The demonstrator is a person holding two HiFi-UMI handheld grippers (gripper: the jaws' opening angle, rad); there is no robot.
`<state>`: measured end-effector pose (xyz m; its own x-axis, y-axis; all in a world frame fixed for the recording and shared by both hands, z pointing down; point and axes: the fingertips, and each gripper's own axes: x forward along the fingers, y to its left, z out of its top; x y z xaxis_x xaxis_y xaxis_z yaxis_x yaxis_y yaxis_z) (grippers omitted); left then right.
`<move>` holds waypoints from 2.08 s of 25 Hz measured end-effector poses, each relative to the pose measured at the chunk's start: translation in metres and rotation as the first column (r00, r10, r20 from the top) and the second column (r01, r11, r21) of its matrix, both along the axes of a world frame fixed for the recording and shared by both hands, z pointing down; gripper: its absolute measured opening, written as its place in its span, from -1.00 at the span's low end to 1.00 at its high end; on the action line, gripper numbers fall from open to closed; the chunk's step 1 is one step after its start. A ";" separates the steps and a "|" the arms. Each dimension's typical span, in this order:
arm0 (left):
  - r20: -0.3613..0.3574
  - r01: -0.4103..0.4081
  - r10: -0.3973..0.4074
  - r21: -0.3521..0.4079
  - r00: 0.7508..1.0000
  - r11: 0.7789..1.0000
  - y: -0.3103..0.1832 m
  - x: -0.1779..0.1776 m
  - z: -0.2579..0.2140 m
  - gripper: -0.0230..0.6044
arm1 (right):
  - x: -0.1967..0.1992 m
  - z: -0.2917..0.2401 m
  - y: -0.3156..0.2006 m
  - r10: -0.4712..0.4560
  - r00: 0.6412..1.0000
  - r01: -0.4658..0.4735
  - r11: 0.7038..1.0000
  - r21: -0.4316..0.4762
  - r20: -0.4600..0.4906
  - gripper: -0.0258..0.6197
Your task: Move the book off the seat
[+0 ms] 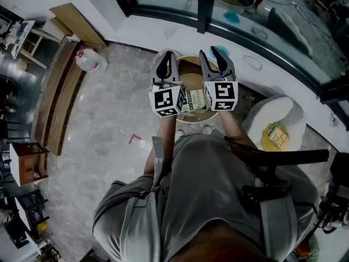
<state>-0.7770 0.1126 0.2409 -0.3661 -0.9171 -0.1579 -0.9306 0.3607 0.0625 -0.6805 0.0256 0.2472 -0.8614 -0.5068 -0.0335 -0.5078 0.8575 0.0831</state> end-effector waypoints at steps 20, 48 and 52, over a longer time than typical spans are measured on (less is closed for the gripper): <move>-0.134 -0.763 0.755 -0.013 0.642 0.646 -0.143 0.241 0.046 -0.84 | 0.317 -0.006 -0.028 0.801 0.591 -0.799 0.598 0.064 -0.092 -0.45; 0.040 -0.895 0.902 -0.114 0.431 0.432 -0.122 0.693 0.002 -0.84 | 0.709 -0.012 -0.022 0.850 0.523 -0.852 0.522 0.035 0.052 -0.46; 0.032 -0.899 0.902 -0.079 0.430 0.432 -0.161 0.729 0.002 -0.84 | 0.739 -0.007 -0.048 0.852 0.522 -0.853 0.520 0.049 0.040 -0.46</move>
